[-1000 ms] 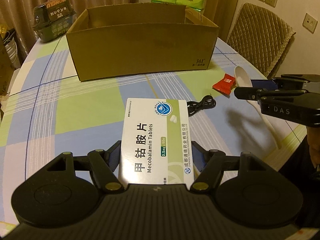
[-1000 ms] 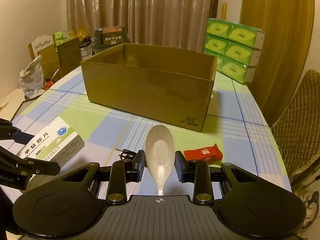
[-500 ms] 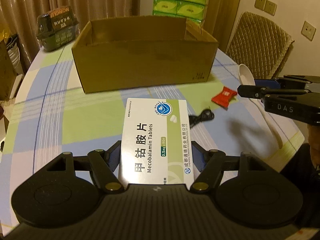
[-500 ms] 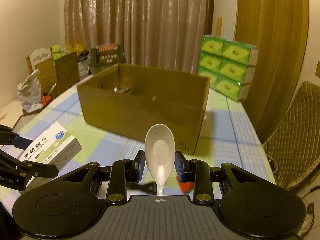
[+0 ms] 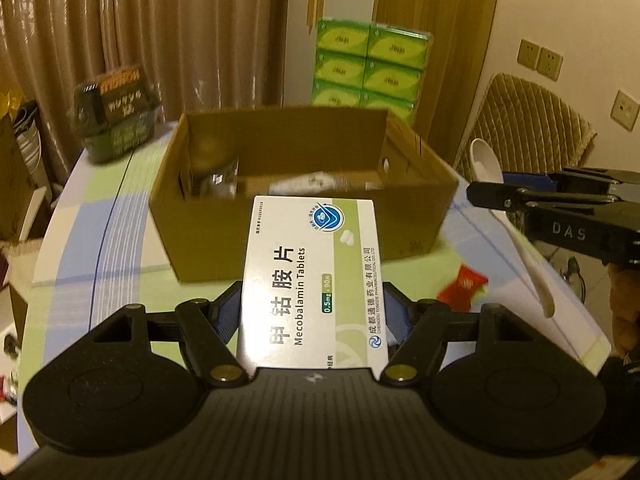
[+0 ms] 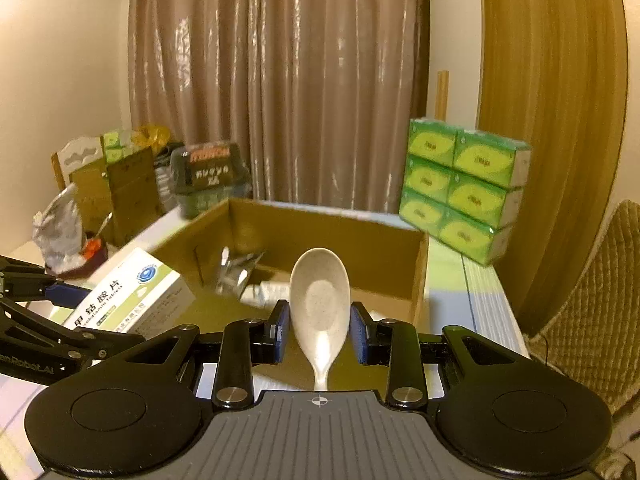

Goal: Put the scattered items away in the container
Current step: 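Carry the tablet box and spoon with both tools toward the cardboard box, then lower the tablet box into the box with the left tool while the right drops the spoon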

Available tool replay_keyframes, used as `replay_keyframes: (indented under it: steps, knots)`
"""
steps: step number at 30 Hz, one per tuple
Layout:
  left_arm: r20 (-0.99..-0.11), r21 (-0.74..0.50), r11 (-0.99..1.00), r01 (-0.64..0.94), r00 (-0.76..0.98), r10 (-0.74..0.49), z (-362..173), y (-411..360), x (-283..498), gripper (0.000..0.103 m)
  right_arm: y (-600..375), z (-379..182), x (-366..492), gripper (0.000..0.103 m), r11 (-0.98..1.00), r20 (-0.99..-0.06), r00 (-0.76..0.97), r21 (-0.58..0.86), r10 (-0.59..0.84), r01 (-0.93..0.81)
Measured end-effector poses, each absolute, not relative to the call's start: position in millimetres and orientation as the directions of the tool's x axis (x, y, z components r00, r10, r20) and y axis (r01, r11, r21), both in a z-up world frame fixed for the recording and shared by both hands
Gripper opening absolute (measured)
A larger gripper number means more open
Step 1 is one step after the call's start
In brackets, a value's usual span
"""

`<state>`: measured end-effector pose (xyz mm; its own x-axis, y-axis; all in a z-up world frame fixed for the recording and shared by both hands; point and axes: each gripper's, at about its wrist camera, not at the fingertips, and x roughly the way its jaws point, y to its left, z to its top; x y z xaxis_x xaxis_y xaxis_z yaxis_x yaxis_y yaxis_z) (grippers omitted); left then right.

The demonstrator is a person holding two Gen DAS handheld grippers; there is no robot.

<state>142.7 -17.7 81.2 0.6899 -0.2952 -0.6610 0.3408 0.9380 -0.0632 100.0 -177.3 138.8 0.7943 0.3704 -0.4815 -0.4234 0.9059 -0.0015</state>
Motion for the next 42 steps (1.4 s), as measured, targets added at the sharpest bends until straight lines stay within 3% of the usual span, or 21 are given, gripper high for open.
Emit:
replay_keyframes:
  steps: [17, 35, 37, 38, 39, 42]
  knots:
    - [-0.617, -0.079, 0.938, 0.337, 0.723, -0.312, 108.8, -27.7, 257.7, 0.067, -165.9, 164.2, 210.8, 0.029, 0.906, -0.459, 0.797, 0.047, 0.393, -0.420]
    - [-0.635, -0.116, 0.949, 0.294, 0.713, -0.298, 74.9, -36.2, 327.6, 0.067, -154.3, 133.6, 277.2, 0.029, 0.917, -0.497, 0.787, 0.051, 0.367, -0.395]
    - [-0.635, -0.113, 0.953, 0.281, 0.718, -0.286, 71.2, -36.7, 331.0, 0.067, -152.8, 128.8, 282.3, 0.037, 0.912, -0.516, 0.772, 0.044, 0.371, -0.408]
    - [-0.637, -0.101, 0.957, 0.273, 0.721, -0.273, 69.4, -37.4, 332.5, 0.068, -153.1, 126.9, 283.4, 0.059, 0.911, -0.522, 0.768, 0.047, 0.372, -0.409]
    - [-0.637, -0.092, 0.959, 0.268, 0.724, -0.264, 68.4, -37.8, 333.3, 0.073, -154.9, 126.0, 282.5, 0.072, 0.911, -0.513, 0.771, 0.053, 0.377, -0.410]
    - [-0.634, -0.091, 0.958, 0.274, 0.726, -0.267, 66.7, -36.5, 332.8, 0.076, -158.8, 123.7, 279.5, 0.072, 0.916, -0.503, 0.781, 0.054, 0.369, -0.398]
